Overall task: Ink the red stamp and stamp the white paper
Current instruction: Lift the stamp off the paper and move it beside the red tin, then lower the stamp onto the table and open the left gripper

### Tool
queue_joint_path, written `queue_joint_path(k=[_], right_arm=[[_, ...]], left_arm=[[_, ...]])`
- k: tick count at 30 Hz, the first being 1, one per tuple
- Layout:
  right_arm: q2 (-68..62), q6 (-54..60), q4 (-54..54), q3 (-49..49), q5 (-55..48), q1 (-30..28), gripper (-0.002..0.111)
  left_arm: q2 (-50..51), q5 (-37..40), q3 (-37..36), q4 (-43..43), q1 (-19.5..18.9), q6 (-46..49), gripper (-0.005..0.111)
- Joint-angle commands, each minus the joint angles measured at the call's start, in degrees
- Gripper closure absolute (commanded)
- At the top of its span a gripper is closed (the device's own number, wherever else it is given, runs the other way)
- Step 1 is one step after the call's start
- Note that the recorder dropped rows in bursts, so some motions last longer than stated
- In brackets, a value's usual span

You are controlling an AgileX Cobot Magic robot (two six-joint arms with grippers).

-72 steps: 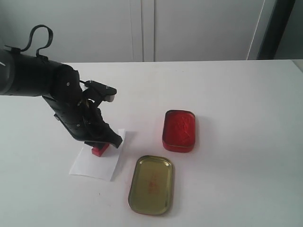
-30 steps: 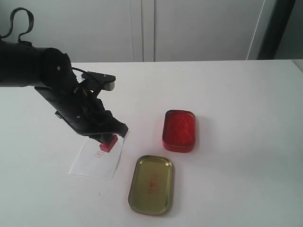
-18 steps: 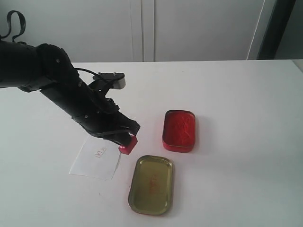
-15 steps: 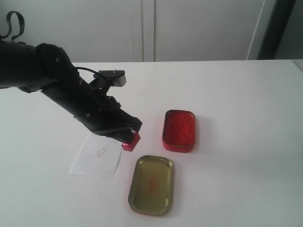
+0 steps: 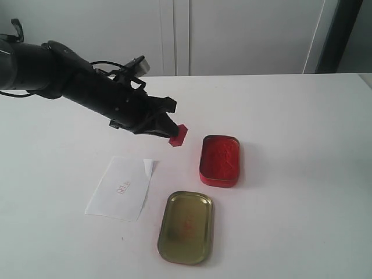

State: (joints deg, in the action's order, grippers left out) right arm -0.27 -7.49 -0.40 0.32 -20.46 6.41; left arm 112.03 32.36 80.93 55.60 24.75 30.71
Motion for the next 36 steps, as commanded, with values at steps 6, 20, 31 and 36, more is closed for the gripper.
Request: queue_joint_path(k=[6,20,31,36], right_arm=[[0.3,-0.2,0.0,-0.3,0.8,-0.2,0.108],[0.3,-0.2,0.0,-0.3,0.8,-0.2,0.108],[0.3,-0.2,0.0,-0.3,0.8,-0.2,0.108],[0.3,-0.2,0.0,-0.3,0.8,-0.2,0.108]], left_arm=[[8.5,5.4,7.1,4.4,-1.5,0.7,0.107],[12.7,6.1,7.3,7.5,-2.0,2.8,0.107],[15.3,7.0,7.3,7.8,-2.0,2.8,0.107],[15.3,7.1,7.1,7.8,-2.0,2.8,0.107]])
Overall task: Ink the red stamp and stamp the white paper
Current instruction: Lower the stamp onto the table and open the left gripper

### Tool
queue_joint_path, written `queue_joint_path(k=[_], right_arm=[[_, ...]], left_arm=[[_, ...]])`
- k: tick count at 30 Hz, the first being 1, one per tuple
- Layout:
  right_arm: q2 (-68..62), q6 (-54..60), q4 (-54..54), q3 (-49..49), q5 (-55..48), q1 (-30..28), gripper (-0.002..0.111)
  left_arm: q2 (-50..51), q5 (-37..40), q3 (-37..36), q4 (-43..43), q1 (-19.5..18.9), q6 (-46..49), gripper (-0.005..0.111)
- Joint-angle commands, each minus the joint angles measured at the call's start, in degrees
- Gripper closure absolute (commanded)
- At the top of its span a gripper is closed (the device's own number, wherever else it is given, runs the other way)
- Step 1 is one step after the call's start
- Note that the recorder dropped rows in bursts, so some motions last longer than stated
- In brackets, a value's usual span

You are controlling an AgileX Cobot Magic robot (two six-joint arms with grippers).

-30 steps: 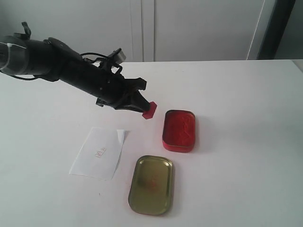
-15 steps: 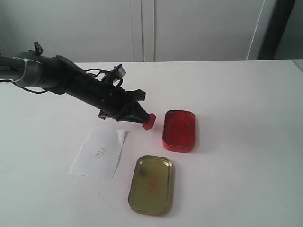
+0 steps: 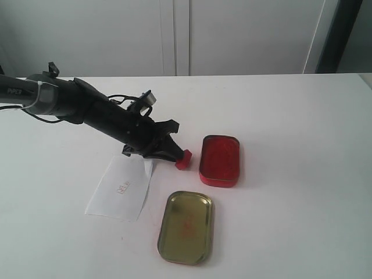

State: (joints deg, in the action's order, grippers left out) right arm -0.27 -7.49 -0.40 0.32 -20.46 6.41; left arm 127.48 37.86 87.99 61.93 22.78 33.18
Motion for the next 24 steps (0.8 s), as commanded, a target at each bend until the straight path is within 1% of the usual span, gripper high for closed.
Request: queue_joint_path(k=[1,10,12,17,18,20,24], right_arm=[[0.3,-0.2,0.0,-0.3,0.8,-0.2,0.108],[0.3,-0.2,0.0,-0.3,0.8,-0.2,0.108],[0.3,-0.2,0.0,-0.3,0.8,-0.2,0.108],[0.3,-0.2,0.0,-0.3,0.8,-0.2,0.108],[0.3,-0.2,0.0,-0.3,0.8,-0.2,0.108],[0.3,-0.2,0.0,-0.3,0.8,-0.2,0.108],[0.3,-0.2,0.0,-0.3,0.8,-0.2,0.108]], left_arm=[[-0.1,1.6,0.1,1.5,-0.1,0.3,0.107],[-0.1,1.5,0.1,1.5,-0.1,-0.4,0.106],[-0.1,1.3,0.1,1.5,-0.1,-0.4,0.1],[-0.1,1.2,0.1,0.8,-0.1,-0.4,0.075],[-0.1,1.2,0.1,0.7,-0.1,-0.2,0.071],[-0.1,1.2,0.1,0.6,-0.1,-0.2,0.065],[-0.1,1.2,0.1,0.6,-0.3,-0.2,0.06]])
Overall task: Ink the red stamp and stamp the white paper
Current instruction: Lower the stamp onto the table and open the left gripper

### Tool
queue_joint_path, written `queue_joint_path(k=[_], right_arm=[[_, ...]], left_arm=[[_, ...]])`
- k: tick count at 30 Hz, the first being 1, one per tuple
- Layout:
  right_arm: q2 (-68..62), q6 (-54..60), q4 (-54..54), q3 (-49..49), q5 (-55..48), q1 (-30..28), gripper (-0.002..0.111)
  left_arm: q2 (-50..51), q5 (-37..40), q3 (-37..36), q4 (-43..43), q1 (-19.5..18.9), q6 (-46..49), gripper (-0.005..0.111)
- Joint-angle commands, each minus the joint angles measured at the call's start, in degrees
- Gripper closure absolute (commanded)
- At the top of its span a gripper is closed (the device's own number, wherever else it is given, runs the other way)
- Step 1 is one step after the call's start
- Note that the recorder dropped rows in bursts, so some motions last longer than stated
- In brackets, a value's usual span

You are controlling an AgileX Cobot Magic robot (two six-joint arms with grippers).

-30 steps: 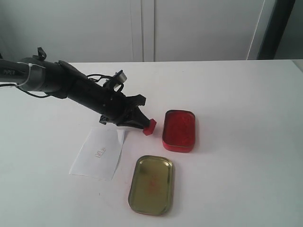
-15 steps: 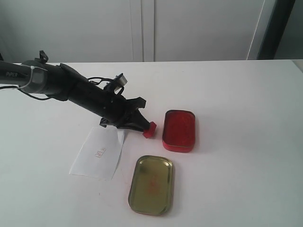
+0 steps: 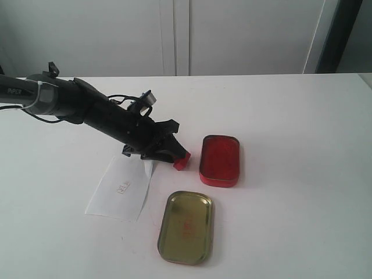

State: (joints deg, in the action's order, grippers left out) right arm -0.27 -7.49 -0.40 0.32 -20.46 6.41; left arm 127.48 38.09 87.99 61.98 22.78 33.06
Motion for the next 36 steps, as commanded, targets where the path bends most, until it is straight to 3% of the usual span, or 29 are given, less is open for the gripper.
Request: queue_joint_path(k=[1,15,30,32,36], right_arm=[[0.3,-0.2,0.0,-0.3,0.8,-0.2,0.108],[0.3,-0.2,0.0,-0.3,0.8,-0.2,0.108],[0.3,-0.2,0.0,-0.3,0.8,-0.2,0.108],[0.3,-0.2,0.0,-0.3,0.8,-0.2,0.108],[0.3,-0.2,0.0,-0.3,0.8,-0.2,0.108]], left_arm=[[-0.1,1.0,0.1,0.5,-0.5,-0.1,0.06],[-0.4,2.4,0.1,-0.1,-3.2,-0.1,0.06],[-5.4,2.4,0.1,-8.4,-4.5,-2.2,0.061],[-5.9,2.5,0.1,-10.2,-4.5,-2.9,0.067],[-6.7,2.5,0.1,-16.5,-4.5,-7.6,0.092]])
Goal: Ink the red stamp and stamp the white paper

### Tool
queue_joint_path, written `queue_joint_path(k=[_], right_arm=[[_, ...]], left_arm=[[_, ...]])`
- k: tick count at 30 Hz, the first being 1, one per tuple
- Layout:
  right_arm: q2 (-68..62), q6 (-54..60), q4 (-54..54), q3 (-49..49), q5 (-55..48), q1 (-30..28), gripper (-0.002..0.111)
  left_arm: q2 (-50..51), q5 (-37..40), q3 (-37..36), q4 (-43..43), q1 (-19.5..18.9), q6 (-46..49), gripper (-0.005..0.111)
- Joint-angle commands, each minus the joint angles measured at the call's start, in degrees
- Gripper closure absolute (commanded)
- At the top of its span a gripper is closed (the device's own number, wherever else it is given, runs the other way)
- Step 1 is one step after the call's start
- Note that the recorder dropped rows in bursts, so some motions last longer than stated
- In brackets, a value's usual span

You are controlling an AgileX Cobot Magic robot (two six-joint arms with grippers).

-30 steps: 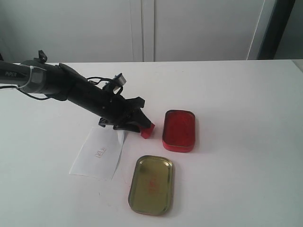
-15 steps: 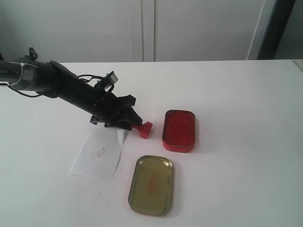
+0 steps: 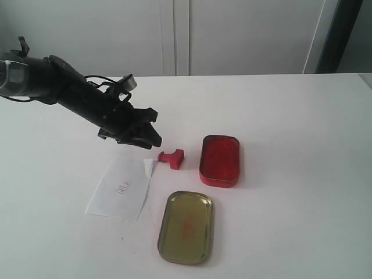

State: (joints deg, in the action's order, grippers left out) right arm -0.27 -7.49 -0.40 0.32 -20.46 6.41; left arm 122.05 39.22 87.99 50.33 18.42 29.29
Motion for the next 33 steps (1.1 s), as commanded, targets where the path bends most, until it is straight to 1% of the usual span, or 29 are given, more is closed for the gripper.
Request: queue_joint_path(k=[1,2,9,12,20,22,23,26,29,33], right_arm=[[0.3,-0.2,0.0,-0.3,0.8,-0.2,0.108],[0.3,-0.2,0.0,-0.3,0.8,-0.2,0.108],[0.3,-0.2,0.0,-0.3,0.8,-0.2,0.108],[0.3,-0.2,0.0,-0.3,0.8,-0.2,0.108],[0.3,-0.2,0.0,-0.3,0.8,-0.2,0.108],[0.3,-0.2,0.0,-0.3,0.8,-0.2,0.108],[0.3,-0.2,0.0,-0.3,0.8,-0.2,0.108],[0.3,-0.2,0.0,-0.3,0.8,-0.2,0.108],[0.3,-0.2,0.0,-0.3,0.8,-0.2,0.108],[0.3,-0.2,0.0,-0.3,0.8,-0.2,0.108]], left_arm=[[-1.4,1.4,0.1,-6.0,-0.1,-4.5,0.099],[-1.3,1.6,0.1,-6.9,-0.1,-5.2,0.107],[-1.4,1.9,0.1,-7.7,-0.1,-5.6,0.107],[-1.4,1.7,0.1,-11.1,-0.1,-9.0,0.107],[-4.3,2.7,0.1,-28.6,0.0,-24.1,0.107],[-5.9,3.6,0.1,-34.9,0.4,-29.0,0.107],[-7.5,4.8,0.0,-40.4,1.0,-33.1,0.107],[-10.0,5.7,-1.2,-44.0,1.7,-36.2,0.107],[-13.2,5.7,-4.7,-45.9,1.7,-39.1,0.107],[-20.4,4.9,-13.2,-53.8,1.7,-45.2,0.107]])
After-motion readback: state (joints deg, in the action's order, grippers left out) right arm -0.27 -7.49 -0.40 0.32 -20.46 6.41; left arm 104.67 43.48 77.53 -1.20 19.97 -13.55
